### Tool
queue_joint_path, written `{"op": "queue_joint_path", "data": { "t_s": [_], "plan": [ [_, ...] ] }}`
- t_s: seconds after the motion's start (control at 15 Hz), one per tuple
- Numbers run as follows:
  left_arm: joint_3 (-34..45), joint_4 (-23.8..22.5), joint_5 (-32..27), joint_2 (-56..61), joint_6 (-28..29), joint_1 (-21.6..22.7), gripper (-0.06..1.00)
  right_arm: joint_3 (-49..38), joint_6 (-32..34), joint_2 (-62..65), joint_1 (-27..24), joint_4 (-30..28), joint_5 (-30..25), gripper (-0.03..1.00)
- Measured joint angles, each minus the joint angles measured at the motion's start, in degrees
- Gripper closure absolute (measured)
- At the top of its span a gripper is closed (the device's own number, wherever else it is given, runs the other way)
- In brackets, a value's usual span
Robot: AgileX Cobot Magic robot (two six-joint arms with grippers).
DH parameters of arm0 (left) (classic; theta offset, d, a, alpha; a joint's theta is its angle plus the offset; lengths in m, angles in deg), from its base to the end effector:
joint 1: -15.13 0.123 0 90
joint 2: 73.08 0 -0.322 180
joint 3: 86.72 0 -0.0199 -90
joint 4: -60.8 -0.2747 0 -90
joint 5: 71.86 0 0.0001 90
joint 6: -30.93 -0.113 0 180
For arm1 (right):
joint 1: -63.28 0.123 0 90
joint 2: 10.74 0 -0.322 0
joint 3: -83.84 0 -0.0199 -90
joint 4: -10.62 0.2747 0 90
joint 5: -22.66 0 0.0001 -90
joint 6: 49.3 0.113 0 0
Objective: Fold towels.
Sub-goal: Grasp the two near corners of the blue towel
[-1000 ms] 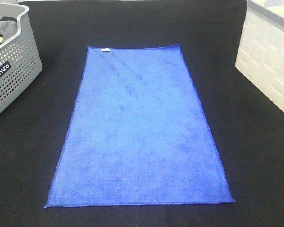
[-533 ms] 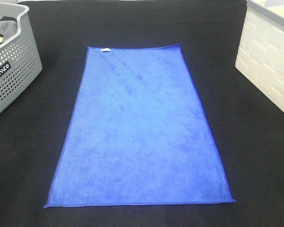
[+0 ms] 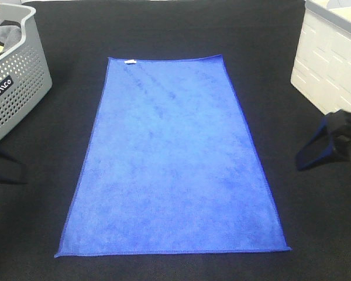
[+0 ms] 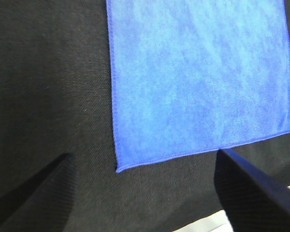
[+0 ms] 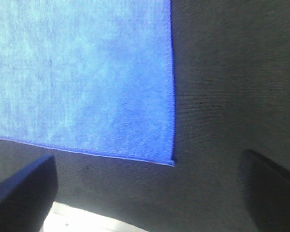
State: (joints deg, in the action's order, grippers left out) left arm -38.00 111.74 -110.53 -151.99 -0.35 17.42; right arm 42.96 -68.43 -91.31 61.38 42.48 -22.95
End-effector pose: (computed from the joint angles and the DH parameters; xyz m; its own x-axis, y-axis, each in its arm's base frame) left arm 0.2124 -0.0464 0.1979 -0.9174 -0.2278 -0.3263 -0.0264 0.8529 -0.5213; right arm 0.2248 0.0352 0.2145 -0.9562 0.1023 -0.2742 -0.0105 0.9243 0.3815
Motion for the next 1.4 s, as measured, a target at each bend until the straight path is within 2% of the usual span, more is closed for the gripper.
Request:
{"op": "queue_joint_path", "data": {
  "t_s": [0.2,0.47,0.6,0.73,0.8,1.0,1.2,1.33,1.4],
  "plan": [
    [-0.06,11.29,0.34,-12.72,-12.72,0.0,0.2,0.0,-8.42,-11.29,0.0,9.22,1.83,0.11],
    [-0.17,21.31,0.46,-23.09,-25.32,0.0,0.2,-1.26,-21.08,-18.96,0.0,19.31,5.27,0.15],
    [-0.17,26.3,0.63,-26.7,-31.63,-0.63,0.23,-1.26,-25.55,-22.46,0.0,21.49,5.5,0.16],
    [-0.17,30.14,1.38,-28.71,-35.98,-3.5,0.26,-1.26,-26.7,-26.24,1.66,21.77,7.33,0.16],
    [-0.17,30.14,1.38,-28.71,-35.98,-3.5,0.26,-1.26,-26.7,-26.24,1.66,21.77,7.33,0.16],
    [-0.23,34.15,7.62,-31.23,-37.53,-8.88,0.27,-1.09,-25.04,-30.42,9.63,24.98,11.63,0.17],
    [-1.72,35.58,8.02,-33.0,-37.7,-10.89,0.28,-0.86,-25.27,-32.26,10.66,30.02,12.26,0.23],
    [-4.3,36.67,6.7,-35.7,-37.64,-12.43,0.35,-0.86,-26.99,-33.06,10.66,32.77,12.26,0.36],
    [-5.21,37.01,6.53,-36.96,-37.64,-13.12,0.48,-0.86,-27.27,-33.63,10.66,32.83,13.29,0.53]
  ]
}}
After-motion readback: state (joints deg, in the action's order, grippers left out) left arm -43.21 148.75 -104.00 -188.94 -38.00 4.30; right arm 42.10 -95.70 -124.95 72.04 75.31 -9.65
